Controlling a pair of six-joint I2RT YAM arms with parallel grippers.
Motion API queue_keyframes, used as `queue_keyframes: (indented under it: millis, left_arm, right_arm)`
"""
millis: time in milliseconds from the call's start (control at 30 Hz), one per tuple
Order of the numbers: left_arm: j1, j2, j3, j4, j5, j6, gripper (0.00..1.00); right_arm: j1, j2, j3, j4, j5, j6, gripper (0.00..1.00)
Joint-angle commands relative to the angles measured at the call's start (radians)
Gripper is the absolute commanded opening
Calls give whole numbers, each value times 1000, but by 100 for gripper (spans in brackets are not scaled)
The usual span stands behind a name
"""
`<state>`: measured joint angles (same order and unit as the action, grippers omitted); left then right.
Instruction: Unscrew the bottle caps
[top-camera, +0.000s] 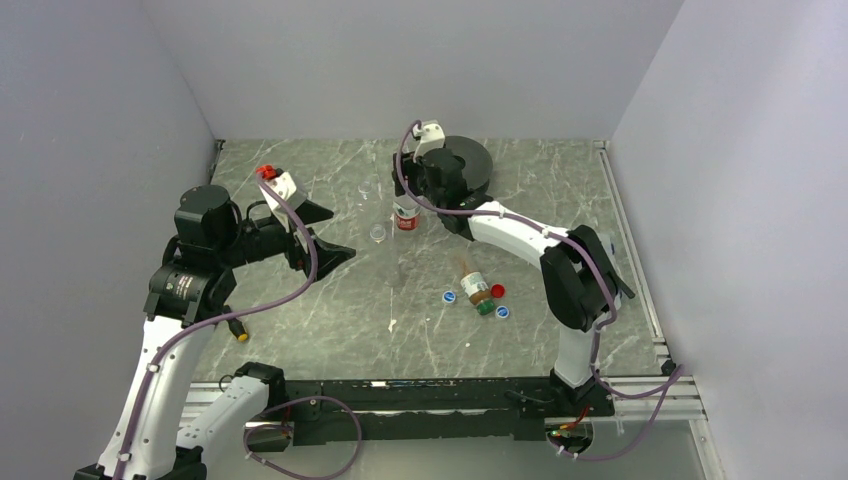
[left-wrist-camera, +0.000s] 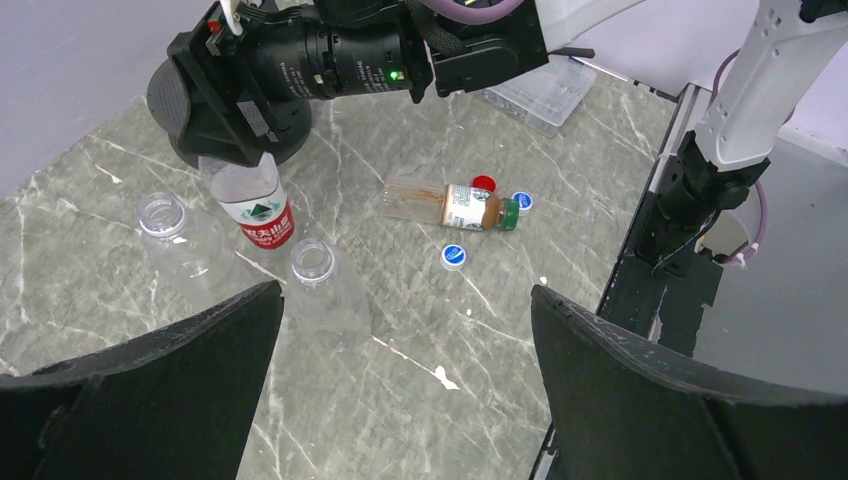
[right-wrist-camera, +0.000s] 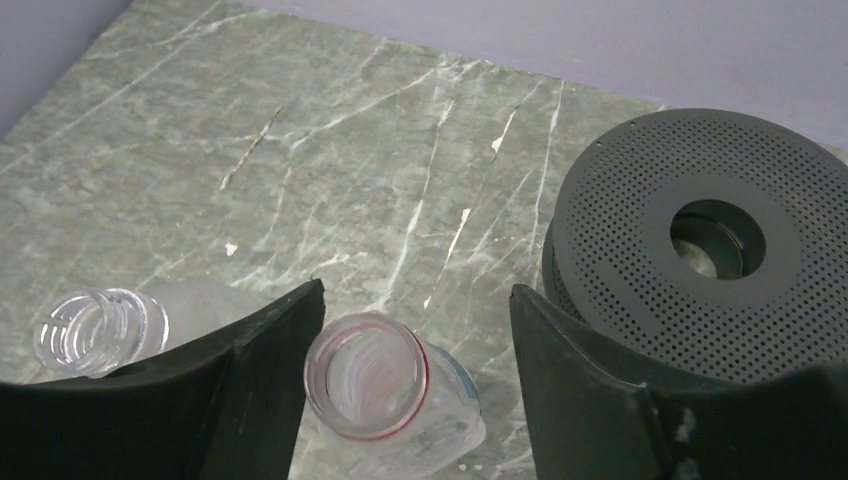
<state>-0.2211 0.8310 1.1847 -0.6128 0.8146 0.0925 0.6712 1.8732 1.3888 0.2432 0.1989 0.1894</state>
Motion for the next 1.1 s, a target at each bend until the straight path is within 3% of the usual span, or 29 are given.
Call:
queue_keyframes:
  millis: [0, 133, 200, 567, 1067]
  left_arm:
    - [2, -9, 12, 28, 7, -6, 99]
    - [2, -12, 8, 31, 7, -7, 99]
    - [2, -13, 10, 30, 6, -5, 99]
    - [3, -15, 2, 34, 9, -10, 99]
    - [3, -4, 17, 28, 44, -22, 99]
  right_arm:
    - [8, -58, 51, -14, -25, -24, 75]
    - [17, -82, 66, -38, -31, -36, 86]
    - [18, -102, 67, -50, -40, -36, 98]
    - [17, -294, 6, -138, -27, -6, 100]
    - [41, -727, -646, -391, 82, 286, 100]
